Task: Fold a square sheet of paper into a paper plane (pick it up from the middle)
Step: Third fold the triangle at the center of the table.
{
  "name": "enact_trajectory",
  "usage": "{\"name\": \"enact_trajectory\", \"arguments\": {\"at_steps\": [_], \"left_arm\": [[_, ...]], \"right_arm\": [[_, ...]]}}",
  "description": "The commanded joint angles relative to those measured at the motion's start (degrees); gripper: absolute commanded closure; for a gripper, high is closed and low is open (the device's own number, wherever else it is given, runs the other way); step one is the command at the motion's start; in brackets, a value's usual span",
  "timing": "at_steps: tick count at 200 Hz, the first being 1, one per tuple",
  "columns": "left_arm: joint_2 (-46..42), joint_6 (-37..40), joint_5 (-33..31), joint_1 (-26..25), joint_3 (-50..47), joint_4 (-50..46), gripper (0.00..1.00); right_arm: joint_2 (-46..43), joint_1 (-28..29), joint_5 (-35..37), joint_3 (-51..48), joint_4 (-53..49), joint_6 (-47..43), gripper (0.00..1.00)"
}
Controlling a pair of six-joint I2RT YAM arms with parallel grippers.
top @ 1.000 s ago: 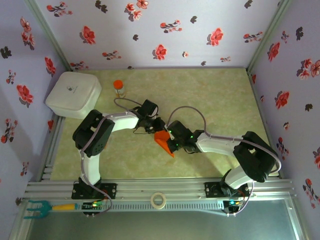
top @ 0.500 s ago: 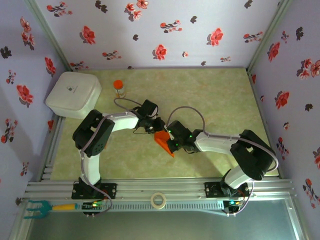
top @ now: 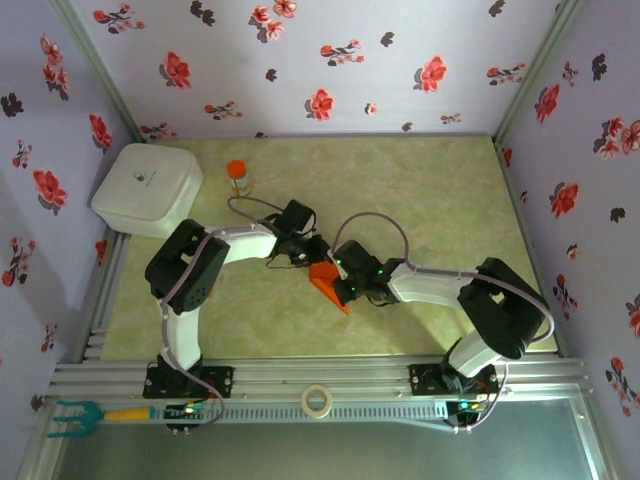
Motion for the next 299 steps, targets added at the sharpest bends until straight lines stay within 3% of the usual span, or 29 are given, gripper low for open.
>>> {"name": "enact_trajectory", "arguments": {"at_steps": [1,157,250,299], "left_arm": [[0.35,-0.12,-0.17,0.28,-1.56,-1.45,0.81],[-0.1,-0.51,-0.39,0.22,-2.25,-0.61,0.82],[-1.18,-2.15,0.88,1.06,-4.53,3.74,0.87],[-1.07,-1.92,0.92,1.21,-4.75,3.65,0.87]], "right_arm": [[0.69,-0.58,-0.1,0.8,1.0,-0.81,1.0],[0.29,-1.06,-0.54,0.13,0.81,0.02,1.0],[-2.91,-3.71,-9.5,-1.88,2.18,1.3,1.0],[-2.4,-5.55,-9.07,-1.92,1.32,1.42,1.0]]}}
